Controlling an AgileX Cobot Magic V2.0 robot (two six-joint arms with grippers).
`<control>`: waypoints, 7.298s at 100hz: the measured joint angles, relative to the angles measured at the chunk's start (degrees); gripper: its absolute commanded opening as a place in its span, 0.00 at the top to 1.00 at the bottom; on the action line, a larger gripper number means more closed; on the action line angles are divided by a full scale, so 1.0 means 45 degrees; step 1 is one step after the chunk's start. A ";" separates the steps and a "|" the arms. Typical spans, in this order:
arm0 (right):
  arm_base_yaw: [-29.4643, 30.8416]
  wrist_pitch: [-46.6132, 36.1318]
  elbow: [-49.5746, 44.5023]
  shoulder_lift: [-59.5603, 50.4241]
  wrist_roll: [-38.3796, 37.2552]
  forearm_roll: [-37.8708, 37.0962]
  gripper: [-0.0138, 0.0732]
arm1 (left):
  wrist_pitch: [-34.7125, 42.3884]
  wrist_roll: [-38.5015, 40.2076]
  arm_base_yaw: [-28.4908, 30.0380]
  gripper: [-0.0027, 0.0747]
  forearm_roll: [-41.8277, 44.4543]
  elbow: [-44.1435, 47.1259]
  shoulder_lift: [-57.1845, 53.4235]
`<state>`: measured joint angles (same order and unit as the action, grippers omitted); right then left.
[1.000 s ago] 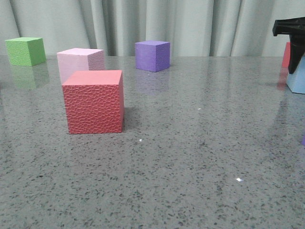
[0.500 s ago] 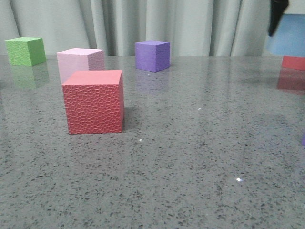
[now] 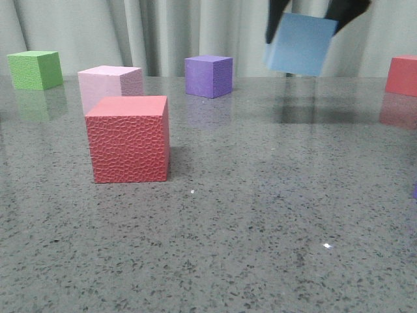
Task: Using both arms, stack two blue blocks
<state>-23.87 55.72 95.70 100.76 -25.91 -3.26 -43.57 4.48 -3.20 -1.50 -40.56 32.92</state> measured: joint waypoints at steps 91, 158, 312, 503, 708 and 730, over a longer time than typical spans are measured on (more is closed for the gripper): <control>-0.1320 0.0868 0.2259 0.2829 -0.1272 0.0092 0.52 | 0.0000 0.0000 0.0000 0.11 0.0000 0.0000 0.0000; -0.1320 0.0903 0.2368 0.3243 -0.1387 0.0157 0.32 | 0.0000 0.0000 0.0000 0.11 0.0000 0.0000 0.0000; -0.1211 0.3500 0.5966 0.1634 0.1414 -0.0932 0.16 | 0.0000 0.0000 0.0000 0.11 0.0000 0.0000 0.0000; 0.4071 0.0761 -0.9413 -1.3506 0.3272 -0.1123 0.16 | 0.0000 0.0000 0.0000 0.11 0.0000 0.0000 0.0000; 0.4071 0.0649 -0.9413 -1.3525 0.3272 -0.1003 0.16 | -0.6194 -0.8115 0.0237 0.11 0.1639 -1.1714 1.3212; 0.4071 0.0649 -0.9413 -1.3525 0.3272 -0.0987 0.16 | -0.6194 -0.9369 0.0237 0.11 0.1639 -1.1714 1.3212</control>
<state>-5.55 58.64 53.35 39.90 -11.19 -7.70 -71.45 -37.68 -2.13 5.88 -93.28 92.37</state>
